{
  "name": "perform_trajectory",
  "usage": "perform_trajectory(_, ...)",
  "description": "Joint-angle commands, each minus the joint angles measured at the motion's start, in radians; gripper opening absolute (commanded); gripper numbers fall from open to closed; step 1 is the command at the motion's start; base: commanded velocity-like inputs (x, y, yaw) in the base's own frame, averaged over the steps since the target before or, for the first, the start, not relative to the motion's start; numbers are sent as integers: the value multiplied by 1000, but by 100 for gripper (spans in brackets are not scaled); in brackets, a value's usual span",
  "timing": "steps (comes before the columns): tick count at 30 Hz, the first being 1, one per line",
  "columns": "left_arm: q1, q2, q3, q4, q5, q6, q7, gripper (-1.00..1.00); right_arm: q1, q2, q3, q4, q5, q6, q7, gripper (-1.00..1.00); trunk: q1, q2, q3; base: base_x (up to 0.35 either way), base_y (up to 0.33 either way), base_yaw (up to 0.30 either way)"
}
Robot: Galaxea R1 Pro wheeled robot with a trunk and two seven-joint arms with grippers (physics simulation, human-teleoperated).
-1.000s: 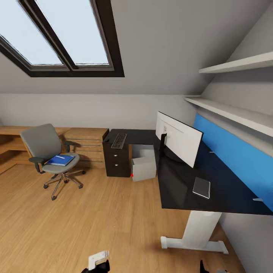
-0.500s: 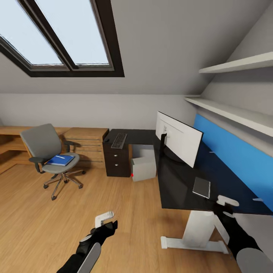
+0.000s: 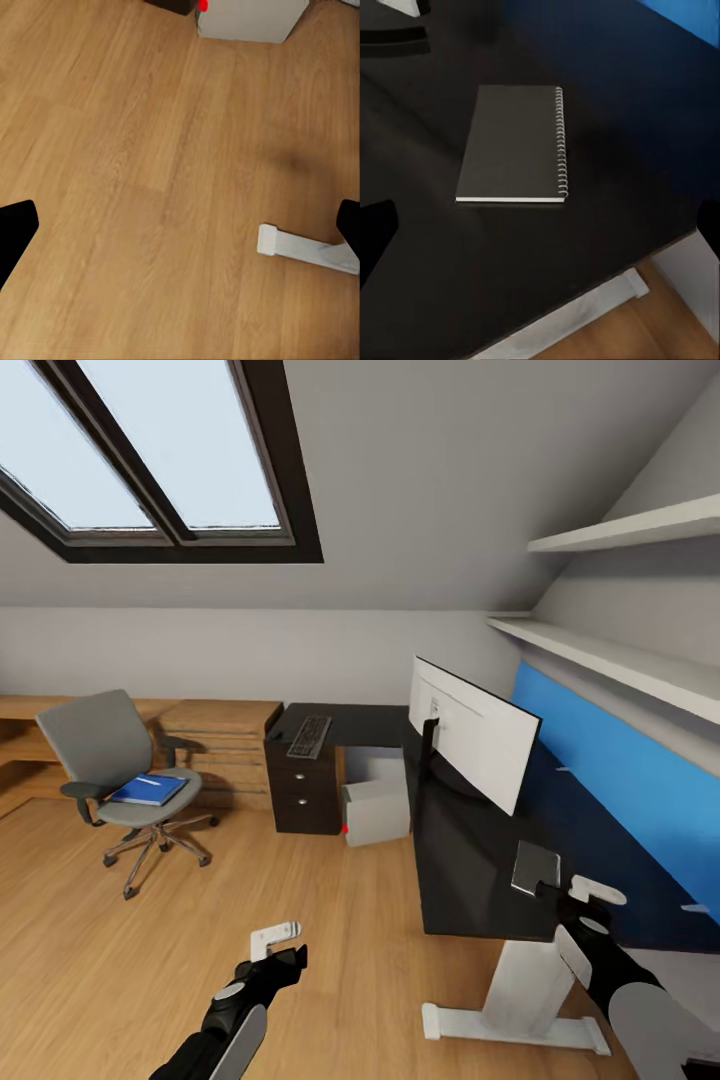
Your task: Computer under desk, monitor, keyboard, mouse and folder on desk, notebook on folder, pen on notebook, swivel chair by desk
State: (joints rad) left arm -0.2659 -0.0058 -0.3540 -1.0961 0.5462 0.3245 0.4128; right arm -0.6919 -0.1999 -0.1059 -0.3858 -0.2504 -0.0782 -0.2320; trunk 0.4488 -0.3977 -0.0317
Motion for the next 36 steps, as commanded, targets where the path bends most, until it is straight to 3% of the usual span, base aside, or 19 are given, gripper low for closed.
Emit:
perform_trajectory(1, -1, 0, -3, -2, 8, 2, 9, 100, -1, 0, 2, 1, -11, -7, -1, 100, 1, -2, -2, 299, -179, 0)
perform_trajectory(3, -1, 0, -7, -2, 6, 2, 10, 100, -2, 1, 2, -1, -10, -9, -1, 100, 1, -2, -2, 299, -187, 0)
perform_trajectory(4, -1, 0, -38, -2, -9, 2, 12, 100, -2, 2, 2, -6, -10, -11, 1, 100, 1, -2, -2, 295, -201, 0)
perform_trajectory(6, -1, 0, -61, 3, -16, 3, 14, 100, -2, 3, 2, -8, -10, -12, 2, 100, 1, -2, -2, 289, -213, 0)
perform_trajectory(10, -1, -9, -71, 72, -20, 4, 15, 100, -2, 4, 0, -7, -9, -15, 3, 100, 1, -2, -2, 278, -230, 0)
perform_trajectory(13, -1, -13, -70, 81, -22, 3, 15, 100, -2, 5, 4, -5, -4, -26, 3, 100, 1, -2, -2, 273, -235, 0)
perform_trajectory(14, -1, -13, -64, 72, -22, 3, 12, 100, -1, 8, 24, 8, 26, -44, 3, 100, 1, -2, -2, 286, -194, 0)
perform_trajectory(21, -1, -9, -61, -2, -22, 2, 17, 100, -1, 13, 44, 50, 45, -47, 2, 100, 1, -2, -2, 308, -80, 0)
perform_trajectory(25, -1, -8, -62, -24, -20, 2, 74, 100, -1, 14, 47, 61, 47, -42, 2, 100, 1, -2, -2, 321, -11, 0)
perform_trajectory(34, -1, -8, -62, -38, -17, 3, 95, 100, -1, 13, 45, 64, 47, 12, 2, 100, 1, -2, -2, 252, -1, 0)
perform_trajectory(36, -1, -8, -62, -74, -14, 6, 97, 100, -2, 12, 44, 65, 46, 47, 1, 100, 1, -2, -2, 48, 0, 0)
